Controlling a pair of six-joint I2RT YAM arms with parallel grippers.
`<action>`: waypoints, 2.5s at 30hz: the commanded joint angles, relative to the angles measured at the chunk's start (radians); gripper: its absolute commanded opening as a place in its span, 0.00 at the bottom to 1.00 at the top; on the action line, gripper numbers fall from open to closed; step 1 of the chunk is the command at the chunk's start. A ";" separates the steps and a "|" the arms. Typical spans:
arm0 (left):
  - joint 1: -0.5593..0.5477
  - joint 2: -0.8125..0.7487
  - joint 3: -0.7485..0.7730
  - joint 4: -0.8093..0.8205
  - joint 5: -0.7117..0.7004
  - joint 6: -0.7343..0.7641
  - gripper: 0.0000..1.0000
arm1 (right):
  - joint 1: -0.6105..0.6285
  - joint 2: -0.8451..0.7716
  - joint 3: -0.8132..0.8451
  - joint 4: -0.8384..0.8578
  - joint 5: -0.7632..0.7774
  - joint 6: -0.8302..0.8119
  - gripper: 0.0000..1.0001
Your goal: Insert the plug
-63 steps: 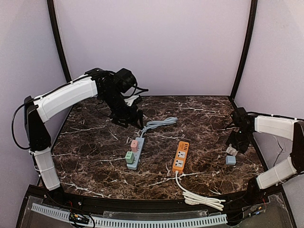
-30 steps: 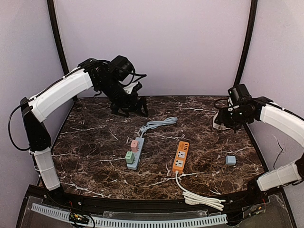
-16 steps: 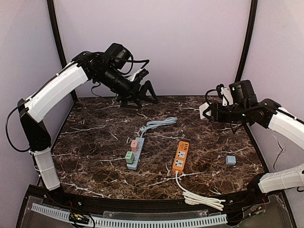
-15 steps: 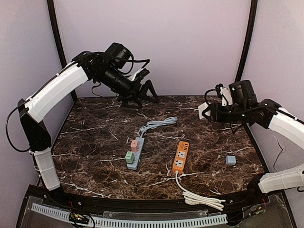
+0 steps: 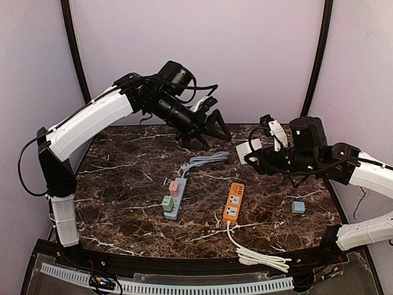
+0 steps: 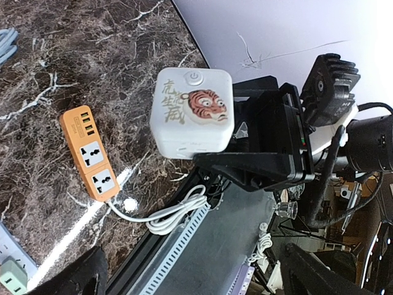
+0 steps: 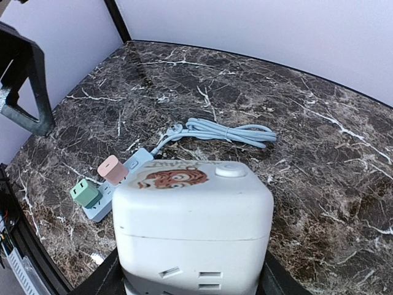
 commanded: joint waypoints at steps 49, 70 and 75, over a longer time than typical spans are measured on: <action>-0.015 -0.047 -0.112 0.398 -0.085 -0.949 0.85 | 0.213 0.117 -0.205 0.915 0.478 -1.167 0.00; 0.000 0.000 -0.120 0.411 -0.080 -0.942 0.78 | 0.251 0.207 -0.152 0.953 0.504 -1.260 0.00; -0.001 0.008 -0.122 0.406 -0.075 -0.933 0.77 | 0.264 0.224 -0.142 0.957 0.515 -1.269 0.00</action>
